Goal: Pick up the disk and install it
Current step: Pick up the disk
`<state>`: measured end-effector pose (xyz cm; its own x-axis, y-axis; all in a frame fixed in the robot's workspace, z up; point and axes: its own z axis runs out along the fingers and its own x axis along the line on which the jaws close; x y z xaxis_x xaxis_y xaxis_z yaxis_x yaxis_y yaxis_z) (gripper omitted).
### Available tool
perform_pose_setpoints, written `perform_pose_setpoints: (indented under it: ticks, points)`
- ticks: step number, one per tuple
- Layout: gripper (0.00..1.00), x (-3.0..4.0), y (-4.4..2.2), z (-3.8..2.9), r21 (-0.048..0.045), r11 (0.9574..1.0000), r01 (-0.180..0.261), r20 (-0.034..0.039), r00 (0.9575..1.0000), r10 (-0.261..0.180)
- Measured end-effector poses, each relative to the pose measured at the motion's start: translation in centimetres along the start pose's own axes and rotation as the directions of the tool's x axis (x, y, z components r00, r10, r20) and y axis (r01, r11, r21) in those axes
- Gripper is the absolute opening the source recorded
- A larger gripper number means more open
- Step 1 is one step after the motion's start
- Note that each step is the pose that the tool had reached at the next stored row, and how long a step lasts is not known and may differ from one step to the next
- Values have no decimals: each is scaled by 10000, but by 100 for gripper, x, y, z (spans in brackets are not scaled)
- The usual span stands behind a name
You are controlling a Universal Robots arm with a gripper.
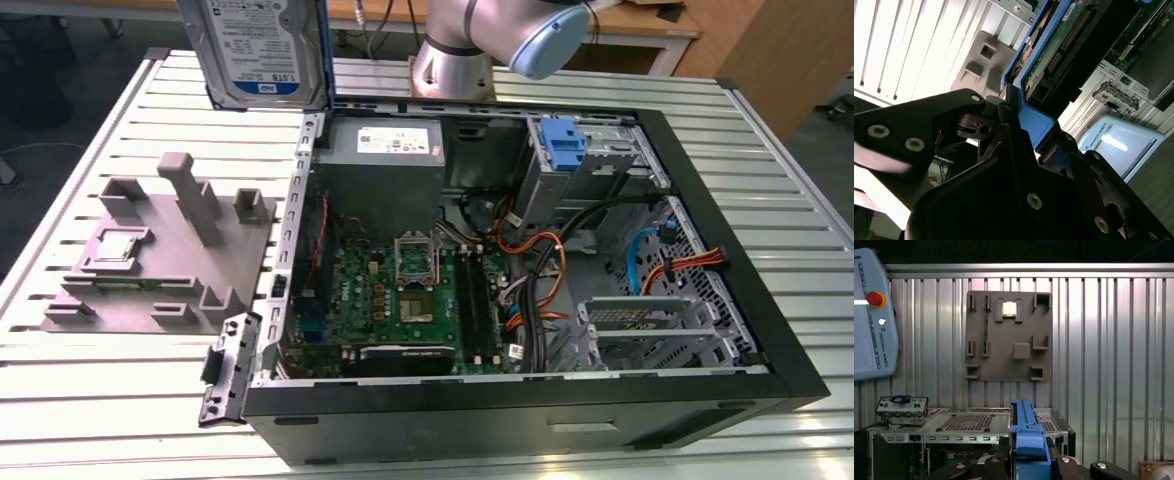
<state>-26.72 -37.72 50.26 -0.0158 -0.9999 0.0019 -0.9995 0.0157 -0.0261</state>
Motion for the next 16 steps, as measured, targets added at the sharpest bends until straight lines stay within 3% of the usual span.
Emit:
perform_pose_setpoints:
  ticks: [11,16]
  points:
    - [37,-1,-28,1,0,10000,0,0,10000,0]
    - [37,-1,-94,3,0,10000,1,0,10000,-1]
